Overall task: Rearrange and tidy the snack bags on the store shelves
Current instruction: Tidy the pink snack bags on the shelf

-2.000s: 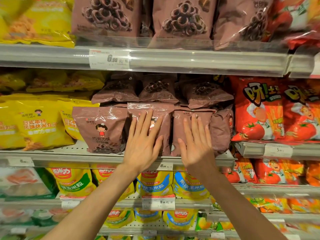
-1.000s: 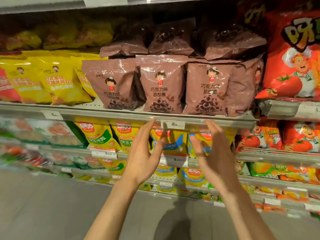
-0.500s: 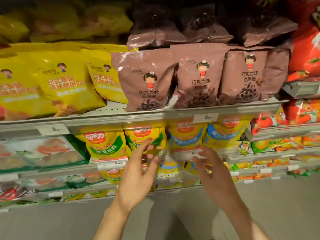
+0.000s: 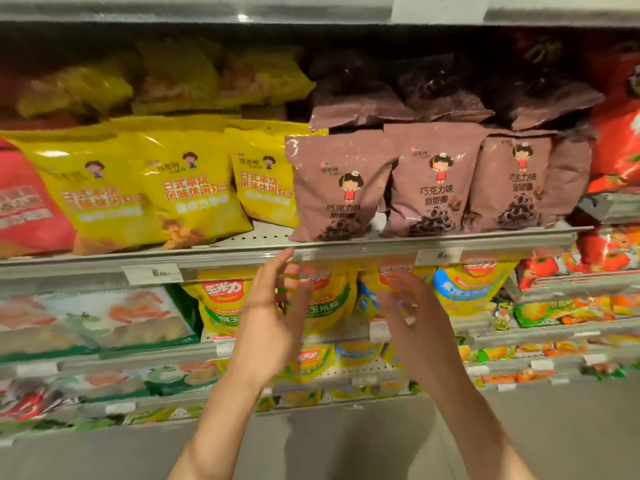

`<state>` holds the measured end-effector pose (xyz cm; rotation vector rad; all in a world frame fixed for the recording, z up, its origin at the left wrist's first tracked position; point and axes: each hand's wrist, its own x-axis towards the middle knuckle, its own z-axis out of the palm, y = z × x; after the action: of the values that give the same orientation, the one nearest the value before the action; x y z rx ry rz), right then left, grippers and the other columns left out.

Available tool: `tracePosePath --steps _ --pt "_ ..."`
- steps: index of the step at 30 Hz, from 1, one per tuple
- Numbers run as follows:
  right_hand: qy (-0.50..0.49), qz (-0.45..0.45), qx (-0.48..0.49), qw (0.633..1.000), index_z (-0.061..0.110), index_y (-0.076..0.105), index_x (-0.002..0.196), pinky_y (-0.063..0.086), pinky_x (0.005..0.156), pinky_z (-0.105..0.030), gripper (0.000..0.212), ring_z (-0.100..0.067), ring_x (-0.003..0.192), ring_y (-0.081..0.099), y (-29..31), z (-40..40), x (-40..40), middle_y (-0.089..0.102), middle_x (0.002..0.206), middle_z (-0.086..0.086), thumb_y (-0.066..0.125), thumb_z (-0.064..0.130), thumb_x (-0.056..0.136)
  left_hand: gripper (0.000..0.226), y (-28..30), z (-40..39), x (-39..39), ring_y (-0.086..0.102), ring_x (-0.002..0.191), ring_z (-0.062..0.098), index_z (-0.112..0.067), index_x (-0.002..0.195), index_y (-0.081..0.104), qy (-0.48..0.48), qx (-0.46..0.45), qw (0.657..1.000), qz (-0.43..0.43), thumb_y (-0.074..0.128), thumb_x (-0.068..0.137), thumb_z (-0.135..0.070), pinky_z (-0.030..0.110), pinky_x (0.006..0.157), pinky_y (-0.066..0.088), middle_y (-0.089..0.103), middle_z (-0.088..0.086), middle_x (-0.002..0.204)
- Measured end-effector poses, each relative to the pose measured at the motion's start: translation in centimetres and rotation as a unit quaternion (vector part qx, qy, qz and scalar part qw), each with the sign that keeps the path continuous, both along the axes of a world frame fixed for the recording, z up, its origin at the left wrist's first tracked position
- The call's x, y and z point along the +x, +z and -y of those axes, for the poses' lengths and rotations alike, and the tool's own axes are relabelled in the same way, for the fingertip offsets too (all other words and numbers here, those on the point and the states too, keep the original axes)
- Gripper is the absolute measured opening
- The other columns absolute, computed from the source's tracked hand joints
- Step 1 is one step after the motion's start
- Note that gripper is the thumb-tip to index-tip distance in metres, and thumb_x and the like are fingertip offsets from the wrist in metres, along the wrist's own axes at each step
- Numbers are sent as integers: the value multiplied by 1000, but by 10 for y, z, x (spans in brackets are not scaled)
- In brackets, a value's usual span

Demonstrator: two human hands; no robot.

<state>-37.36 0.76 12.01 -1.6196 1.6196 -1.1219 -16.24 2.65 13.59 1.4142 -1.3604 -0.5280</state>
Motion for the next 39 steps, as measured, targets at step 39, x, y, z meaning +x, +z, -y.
tracePosePath --steps 39 --pt "-12 -280 -422 862 0 42 154 31 122 -56 62 -36 153 33 72 127 10 39 163 -17 59 31 103 85 74 108 -29 59 125 28 -30 165 1 50 -86 971 216 55 102 -47 38 92 49 60 8 144"
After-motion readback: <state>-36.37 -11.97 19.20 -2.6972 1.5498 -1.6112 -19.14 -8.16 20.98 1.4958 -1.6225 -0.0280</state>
